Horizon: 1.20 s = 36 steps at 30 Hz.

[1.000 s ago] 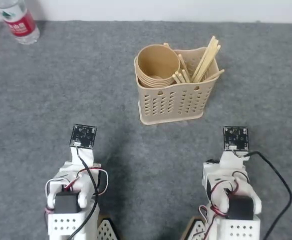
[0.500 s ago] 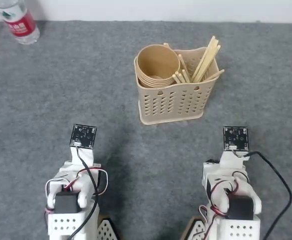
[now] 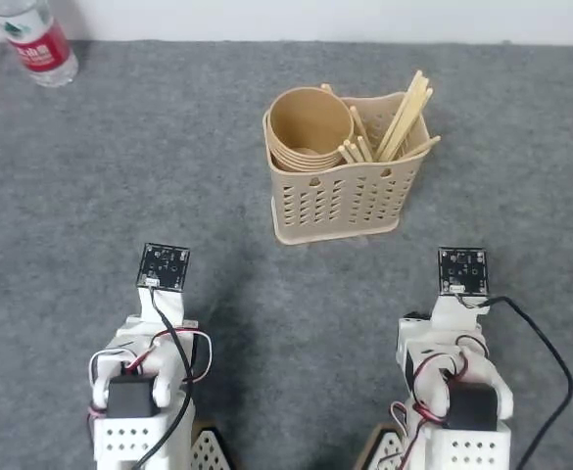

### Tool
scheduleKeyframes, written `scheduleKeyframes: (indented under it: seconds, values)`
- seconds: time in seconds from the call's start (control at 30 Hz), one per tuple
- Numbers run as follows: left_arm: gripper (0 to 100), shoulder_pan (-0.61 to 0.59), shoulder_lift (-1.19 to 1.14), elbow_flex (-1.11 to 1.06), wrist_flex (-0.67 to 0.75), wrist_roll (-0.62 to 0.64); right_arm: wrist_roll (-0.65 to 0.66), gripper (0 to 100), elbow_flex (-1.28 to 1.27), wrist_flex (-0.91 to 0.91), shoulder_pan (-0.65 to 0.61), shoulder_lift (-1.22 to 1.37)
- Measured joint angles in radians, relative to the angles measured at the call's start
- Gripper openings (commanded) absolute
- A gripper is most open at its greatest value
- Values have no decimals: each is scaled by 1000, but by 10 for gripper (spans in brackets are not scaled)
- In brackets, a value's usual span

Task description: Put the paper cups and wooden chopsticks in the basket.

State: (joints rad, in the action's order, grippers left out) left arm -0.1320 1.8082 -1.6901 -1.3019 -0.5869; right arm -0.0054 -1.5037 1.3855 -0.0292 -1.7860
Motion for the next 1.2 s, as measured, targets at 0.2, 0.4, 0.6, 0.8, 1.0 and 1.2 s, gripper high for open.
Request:
scheduleKeyframes:
  seconds: [0.2, 0.4, 0.6, 0.8, 1.0, 1.2]
  values:
    - [15, 0, 0, 0, 0, 0, 0, 8, 0, 0, 0, 0]
    - [14, 5, 0, 0, 0, 0, 0, 8, 0, 0, 0, 0]
    - [14, 5, 0, 0, 0, 9, 0, 8, 0, 0, 0, 0]
    - [13, 3, 0, 0, 0, 124, 0, 8, 0, 0, 0, 0]
    - [13, 3, 0, 0, 12, 322, 0, 8, 0, 0, 0, 0]
    - [13, -26, 0, 0, 12, 305, 0, 8, 0, 0, 0, 0]
